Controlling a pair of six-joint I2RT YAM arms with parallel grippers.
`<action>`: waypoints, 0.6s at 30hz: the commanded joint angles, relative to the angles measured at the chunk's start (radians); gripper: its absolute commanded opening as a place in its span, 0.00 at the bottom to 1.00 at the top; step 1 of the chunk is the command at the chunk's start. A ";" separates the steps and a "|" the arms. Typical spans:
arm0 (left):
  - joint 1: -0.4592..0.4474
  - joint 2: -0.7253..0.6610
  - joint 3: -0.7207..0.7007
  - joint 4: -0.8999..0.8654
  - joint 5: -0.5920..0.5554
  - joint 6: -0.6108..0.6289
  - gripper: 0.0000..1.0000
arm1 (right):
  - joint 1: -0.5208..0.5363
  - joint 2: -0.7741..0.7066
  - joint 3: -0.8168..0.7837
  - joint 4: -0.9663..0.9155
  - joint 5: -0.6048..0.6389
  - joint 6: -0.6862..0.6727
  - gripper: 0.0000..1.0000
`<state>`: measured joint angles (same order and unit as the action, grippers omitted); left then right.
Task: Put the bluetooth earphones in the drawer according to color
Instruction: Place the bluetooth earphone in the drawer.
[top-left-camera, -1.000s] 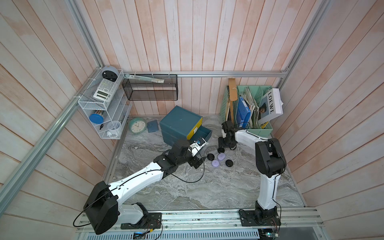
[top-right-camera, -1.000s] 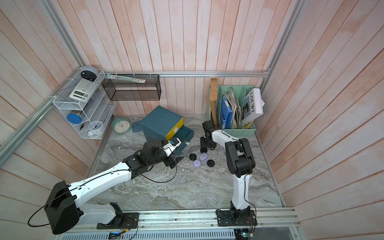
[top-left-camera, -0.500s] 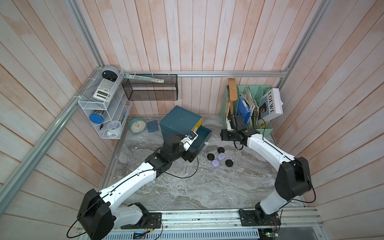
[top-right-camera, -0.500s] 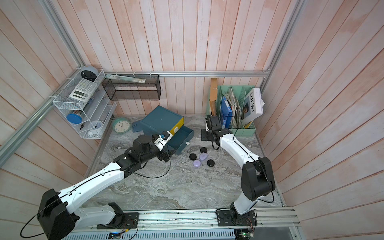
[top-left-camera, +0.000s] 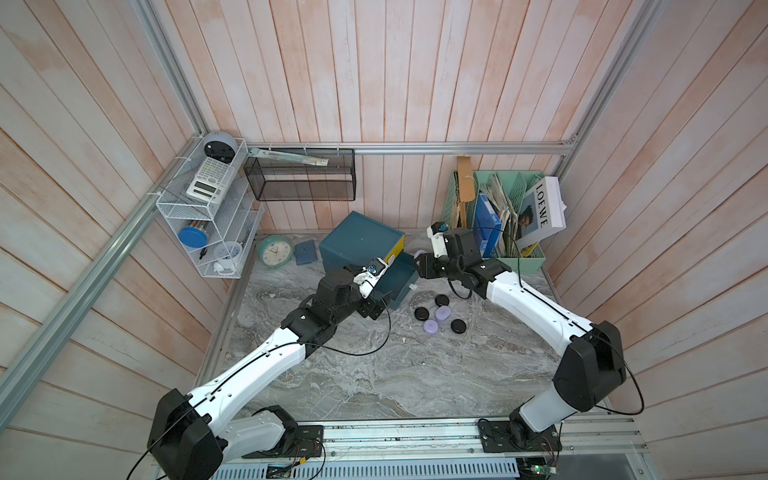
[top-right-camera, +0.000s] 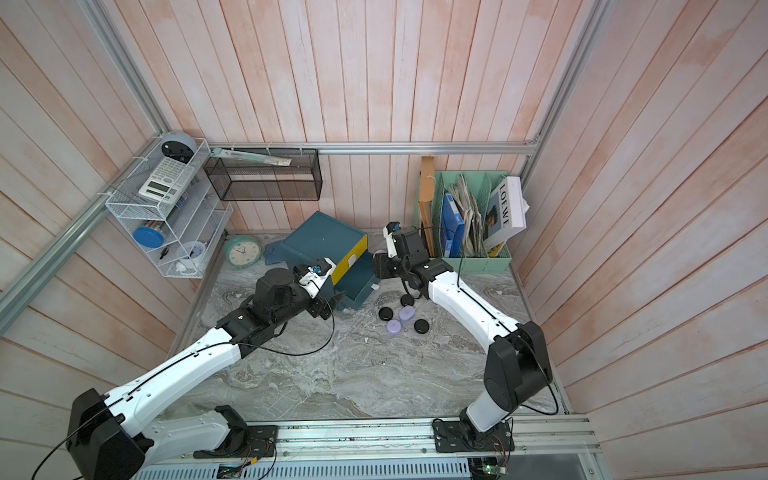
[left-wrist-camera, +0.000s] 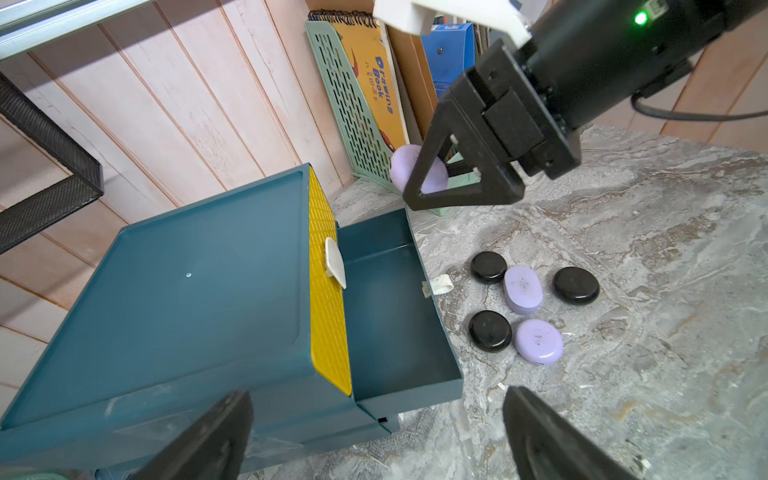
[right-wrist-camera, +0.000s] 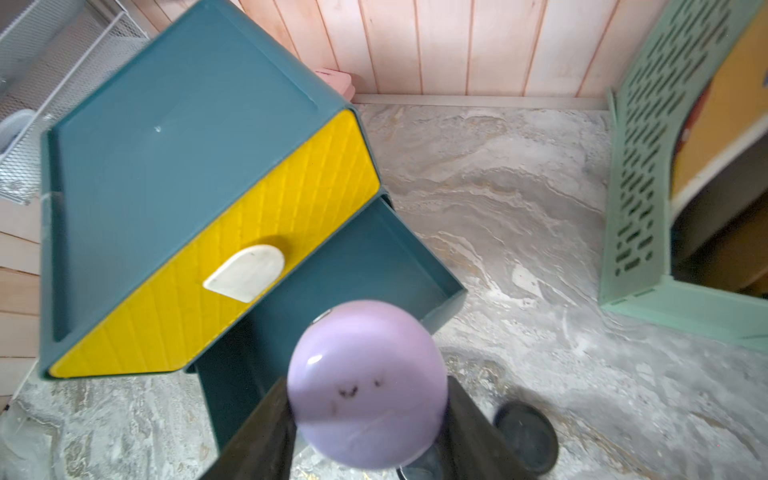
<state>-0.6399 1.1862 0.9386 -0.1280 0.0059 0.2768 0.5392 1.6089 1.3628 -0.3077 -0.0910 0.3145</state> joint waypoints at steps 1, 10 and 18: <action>0.025 -0.032 0.018 -0.002 0.029 -0.016 1.00 | 0.022 0.030 0.033 0.034 -0.034 0.015 0.29; 0.040 -0.044 0.000 0.012 0.057 -0.021 1.00 | 0.047 0.123 0.088 0.036 -0.095 0.021 0.29; 0.040 -0.036 0.000 0.006 0.046 -0.017 1.00 | 0.049 0.184 0.117 0.024 -0.131 0.035 0.39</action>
<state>-0.6029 1.1580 0.9386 -0.1276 0.0444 0.2657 0.5827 1.7828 1.4467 -0.2893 -0.1940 0.3401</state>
